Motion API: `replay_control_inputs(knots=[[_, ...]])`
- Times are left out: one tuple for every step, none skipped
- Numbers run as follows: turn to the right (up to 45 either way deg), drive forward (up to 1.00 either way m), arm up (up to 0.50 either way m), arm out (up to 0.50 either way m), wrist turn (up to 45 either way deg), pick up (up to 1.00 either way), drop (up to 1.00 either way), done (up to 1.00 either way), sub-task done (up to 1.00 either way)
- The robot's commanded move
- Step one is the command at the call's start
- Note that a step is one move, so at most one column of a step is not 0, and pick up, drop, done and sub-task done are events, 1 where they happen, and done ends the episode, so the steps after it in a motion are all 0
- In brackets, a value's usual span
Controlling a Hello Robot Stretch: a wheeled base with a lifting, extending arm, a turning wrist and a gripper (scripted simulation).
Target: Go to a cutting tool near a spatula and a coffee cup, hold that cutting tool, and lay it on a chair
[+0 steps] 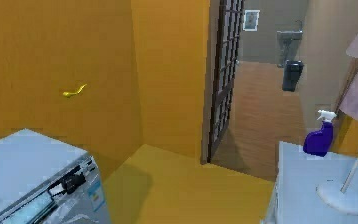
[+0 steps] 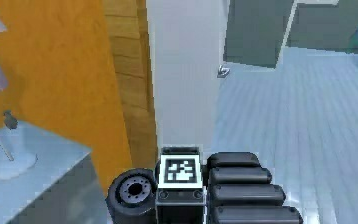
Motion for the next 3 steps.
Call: replay_control_inputs(knots=[[9.0, 0.0, 0.0, 0.0, 0.0, 0.0, 0.0, 0.0, 0.0], [0.0, 0.55, 0.0, 0.0, 0.0, 0.0, 0.0, 0.0, 0.0], [18.0, 0.0, 0.0, 0.0, 0.0, 0.0, 0.0, 0.0, 0.0]])
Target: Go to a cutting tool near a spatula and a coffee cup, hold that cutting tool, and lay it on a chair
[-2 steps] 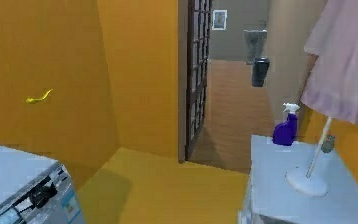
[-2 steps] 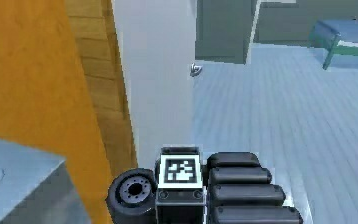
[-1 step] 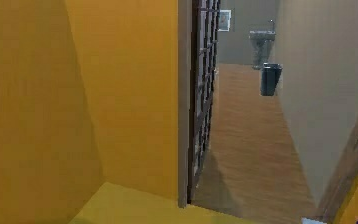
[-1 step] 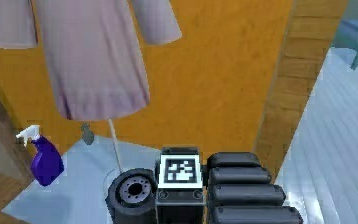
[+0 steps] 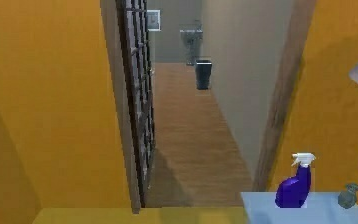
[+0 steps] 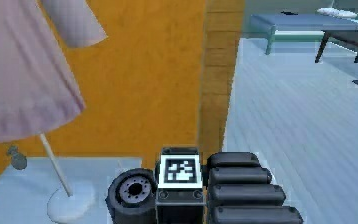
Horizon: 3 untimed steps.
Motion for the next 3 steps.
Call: replay_control_inputs(knots=[[0.0, 1.0, 0.0, 0.0, 0.0, 0.0, 0.0, 0.0, 0.0], [0.0, 1.0, 0.0, 0.0, 0.0, 0.0, 0.0, 0.0, 0.0], [0.0, 0.15, 0.0, 0.0, 0.0, 0.0, 0.0, 0.0, 0.0]])
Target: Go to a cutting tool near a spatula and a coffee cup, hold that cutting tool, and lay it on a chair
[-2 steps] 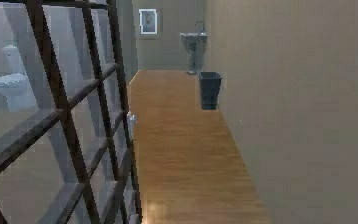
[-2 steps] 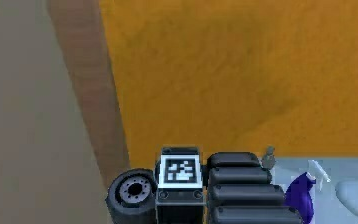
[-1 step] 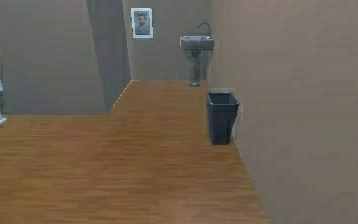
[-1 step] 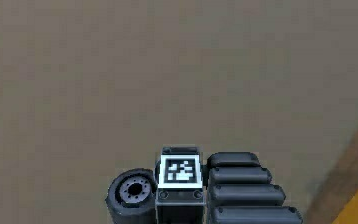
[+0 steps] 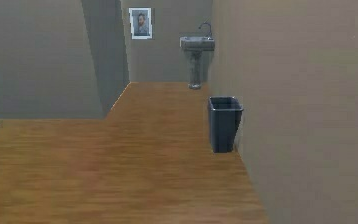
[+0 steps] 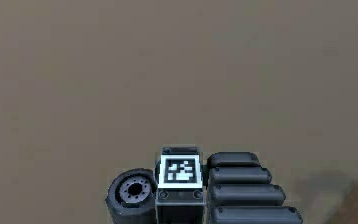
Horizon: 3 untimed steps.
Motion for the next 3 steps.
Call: replay_control_inputs(knots=[[0.0, 0.3, 0.0, 0.0, 0.0, 0.0, 0.0, 0.0, 0.0], [-45.0, 0.0, 0.0, 0.0, 0.0, 0.0, 0.0, 0.0, 0.0], [-6.0, 0.0, 0.0, 0.0, 0.0, 0.0, 0.0, 0.0, 0.0]])
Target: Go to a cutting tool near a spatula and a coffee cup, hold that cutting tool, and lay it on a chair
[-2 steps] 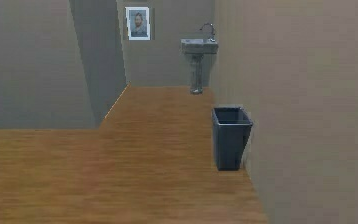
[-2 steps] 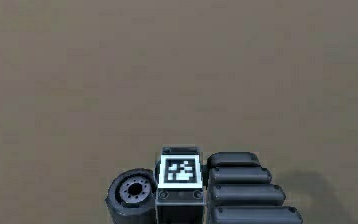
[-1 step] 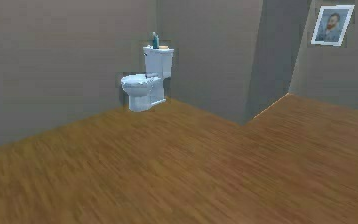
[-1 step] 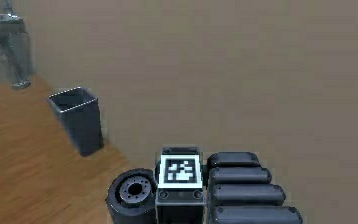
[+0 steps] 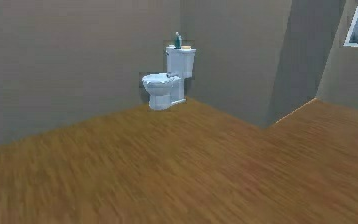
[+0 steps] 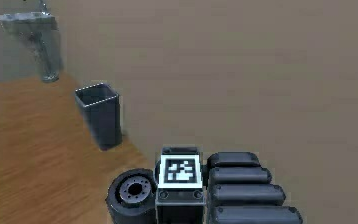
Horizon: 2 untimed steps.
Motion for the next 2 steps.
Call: replay_control_inputs(knots=[[0.0, 0.75, 0.0, 0.0, 0.0, 0.0, 0.0, 0.0, 0.0], [-45.0, 0.0, 0.0, 0.0, 0.0, 0.0, 0.0, 0.0, 0.0]])
